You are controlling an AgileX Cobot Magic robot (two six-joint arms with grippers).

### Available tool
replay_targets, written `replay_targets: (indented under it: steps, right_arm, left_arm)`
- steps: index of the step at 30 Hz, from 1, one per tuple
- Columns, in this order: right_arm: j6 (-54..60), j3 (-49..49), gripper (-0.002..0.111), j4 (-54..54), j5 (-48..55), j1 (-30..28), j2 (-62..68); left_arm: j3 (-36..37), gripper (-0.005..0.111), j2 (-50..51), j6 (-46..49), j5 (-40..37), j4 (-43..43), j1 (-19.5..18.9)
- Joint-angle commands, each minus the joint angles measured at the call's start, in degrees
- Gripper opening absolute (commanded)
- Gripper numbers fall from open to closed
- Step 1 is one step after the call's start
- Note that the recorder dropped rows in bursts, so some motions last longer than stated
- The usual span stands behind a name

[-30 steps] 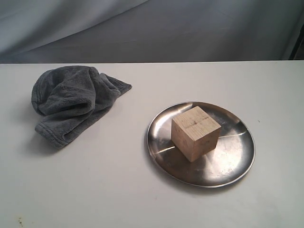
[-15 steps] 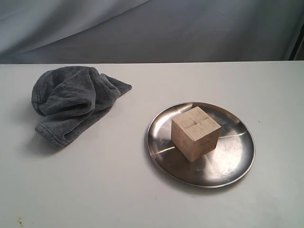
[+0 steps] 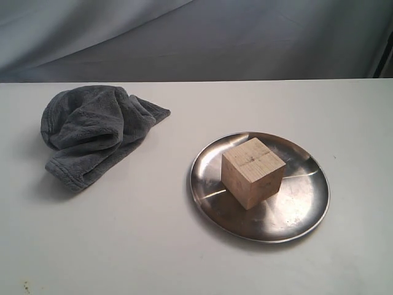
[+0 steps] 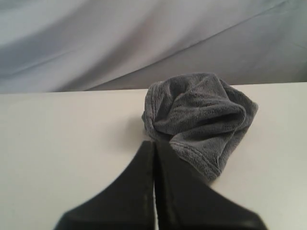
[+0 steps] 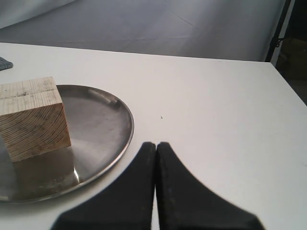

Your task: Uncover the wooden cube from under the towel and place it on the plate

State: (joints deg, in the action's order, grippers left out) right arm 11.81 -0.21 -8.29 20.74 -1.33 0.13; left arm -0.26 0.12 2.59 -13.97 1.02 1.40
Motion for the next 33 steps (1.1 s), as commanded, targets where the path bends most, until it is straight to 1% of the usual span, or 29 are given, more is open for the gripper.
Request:
replay_targets:
  steps: [1, 11, 13, 33]
  right_arm:
    - [0.02, 0.21, 0.000, 0.14, -0.68, 0.21, -0.13]
    - [0.02, 0.21, 0.000, 0.14, -0.68, 0.21, -0.13]
    - [0.02, 0.21, 0.000, 0.14, -0.68, 0.21, -0.13]
    - [0.02, 0.21, 0.000, 0.14, -0.68, 0.21, -0.13]
  left_arm:
    - [0.26, 0.001, -0.12, 0.53, -3.05, 0.60, -0.15]
    - [0.26, 0.001, -0.12, -2.59, -3.17, 1.62, -0.15]
    - [0.26, 0.001, -0.12, -1.06, -4.38, 1.62, -0.15]
    - [0.26, 0.001, -0.12, -0.74, -4.32, 1.62, -0.15]
